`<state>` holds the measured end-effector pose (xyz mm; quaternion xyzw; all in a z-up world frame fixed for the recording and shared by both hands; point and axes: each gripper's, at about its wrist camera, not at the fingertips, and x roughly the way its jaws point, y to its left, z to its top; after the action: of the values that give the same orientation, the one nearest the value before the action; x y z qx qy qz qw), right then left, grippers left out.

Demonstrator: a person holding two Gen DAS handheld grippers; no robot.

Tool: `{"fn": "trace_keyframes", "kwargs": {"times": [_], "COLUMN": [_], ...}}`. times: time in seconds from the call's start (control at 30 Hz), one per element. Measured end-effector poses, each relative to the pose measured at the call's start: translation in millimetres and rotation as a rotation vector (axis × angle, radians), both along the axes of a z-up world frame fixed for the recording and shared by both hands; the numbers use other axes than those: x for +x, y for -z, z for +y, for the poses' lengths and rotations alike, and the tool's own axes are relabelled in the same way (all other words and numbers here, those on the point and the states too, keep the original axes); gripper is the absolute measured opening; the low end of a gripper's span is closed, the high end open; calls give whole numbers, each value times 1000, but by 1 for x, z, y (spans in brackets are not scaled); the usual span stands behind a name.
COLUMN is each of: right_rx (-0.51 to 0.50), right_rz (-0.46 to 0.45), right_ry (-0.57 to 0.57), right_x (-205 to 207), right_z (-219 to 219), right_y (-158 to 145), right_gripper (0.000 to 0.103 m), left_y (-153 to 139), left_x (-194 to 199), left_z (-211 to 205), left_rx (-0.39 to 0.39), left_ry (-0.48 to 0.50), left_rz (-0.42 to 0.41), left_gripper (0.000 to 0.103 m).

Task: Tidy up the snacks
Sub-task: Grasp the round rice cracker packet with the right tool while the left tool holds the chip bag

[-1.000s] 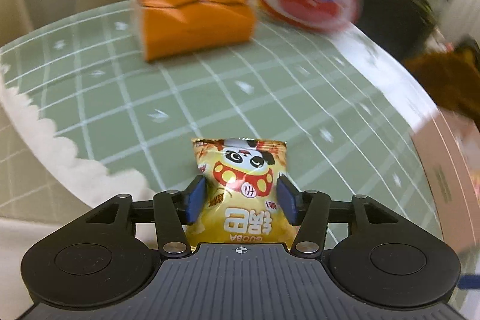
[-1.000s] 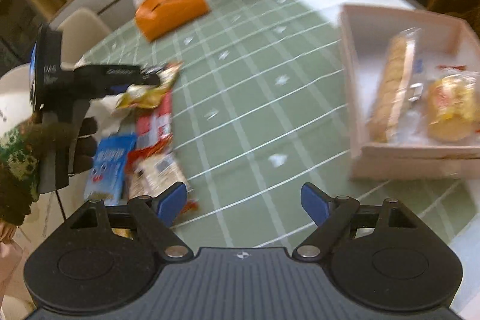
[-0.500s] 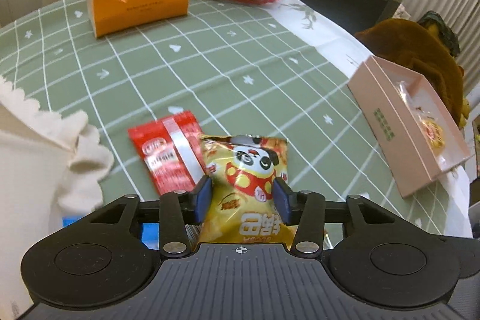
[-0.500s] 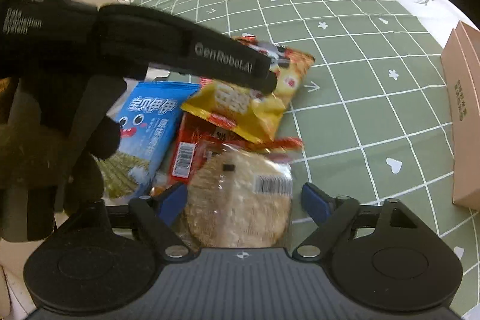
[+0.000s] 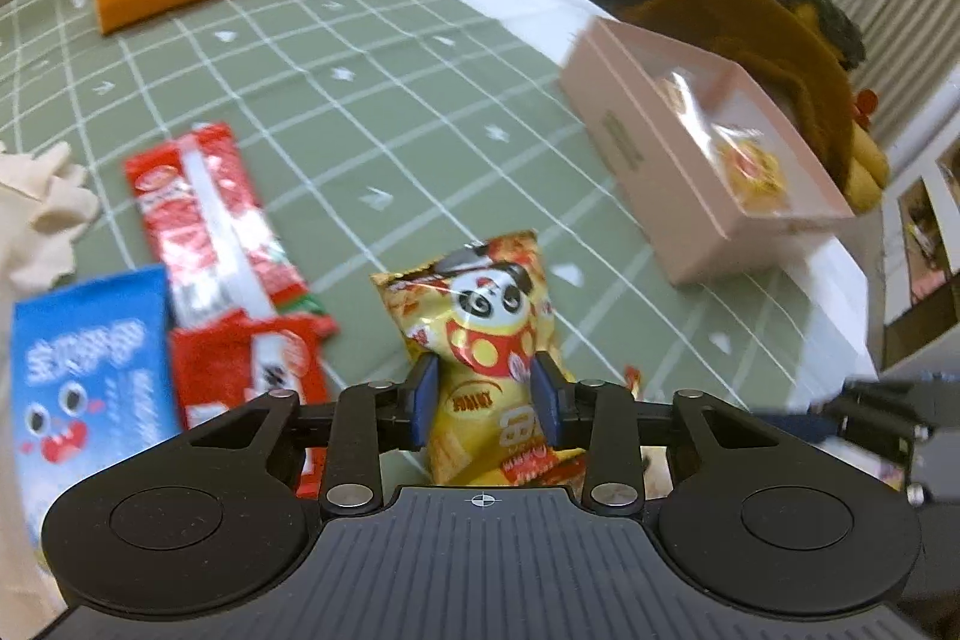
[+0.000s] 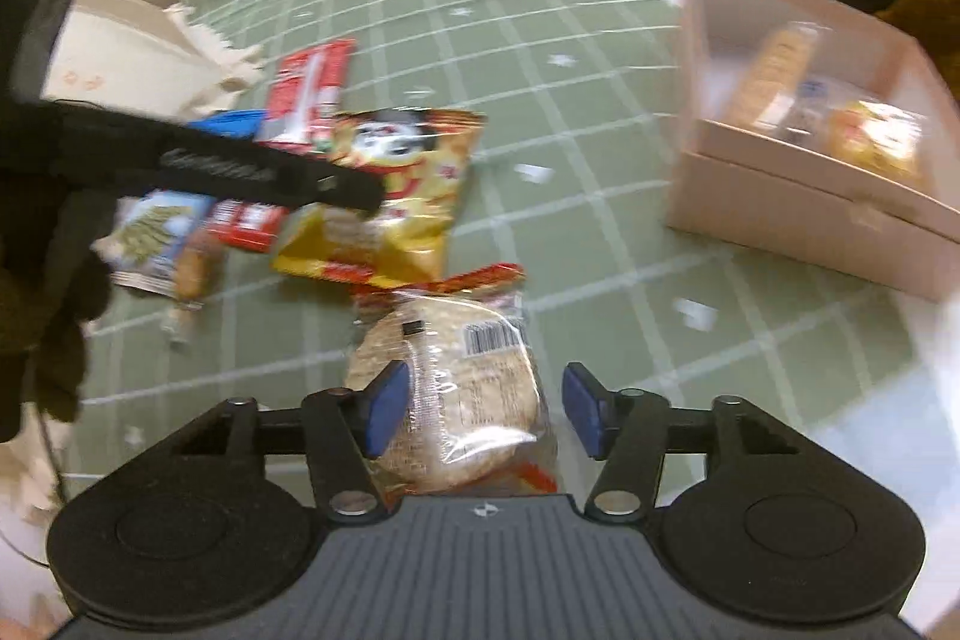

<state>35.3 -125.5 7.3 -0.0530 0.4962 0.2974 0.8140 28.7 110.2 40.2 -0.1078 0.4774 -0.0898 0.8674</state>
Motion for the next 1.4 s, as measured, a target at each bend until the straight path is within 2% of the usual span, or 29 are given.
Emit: {"fn": "trace_keyframes", "kwargs": {"times": [0.03, 0.13, 0.33, 0.5, 0.7, 0.83, 1.0, 1.1, 1.2, 1.27, 1.4], "right_rx": [-17, -40, -24, 56, -20, -47, -83, -91, -96, -104, -96], "right_rz": [-11, -27, -11, -6, -25, -8, 4, 13, 12, 3, -17], "right_ry": [22, 82, 185, 158, 93, 77, 166, 242, 276, 279, 298], "right_x": [3, 8, 17, 15, 11, 6, 9, 12, 10, 7, -1], "right_z": [-4, -19, -38, -32, -14, -21, -47, -63, -71, -72, -73], "right_y": [2, 7, 11, 1, 10, 19, 28, 33, 36, 38, 40], "right_gripper": [69, 76, 77, 86, 86, 86, 89, 92, 95, 99, 103], "left_y": [0, -1, -1, -2, -4, -6, -13, -11, -8, -5, 4], "left_x": [-3, -10, -25, -30, -28, -26, -21, -14, -7, -3, -1], "left_z": [-4, -11, -8, -6, -4, -1, 1, -7, -22, -32, -49], "left_rx": [4, 13, -9, -6, -12, -19, -34, -3, 65, 114, 189], "left_ry": [11, 30, 19, -3, -31, -64, -111, -100, -69, -48, -6], "left_rz": [0, 0, 19, 19, 22, 10, -21, -11, -6, -1, 13], "left_gripper": [35, 32, 29, 28, 28, 31, 31, 31, 33, 38, 56]}}
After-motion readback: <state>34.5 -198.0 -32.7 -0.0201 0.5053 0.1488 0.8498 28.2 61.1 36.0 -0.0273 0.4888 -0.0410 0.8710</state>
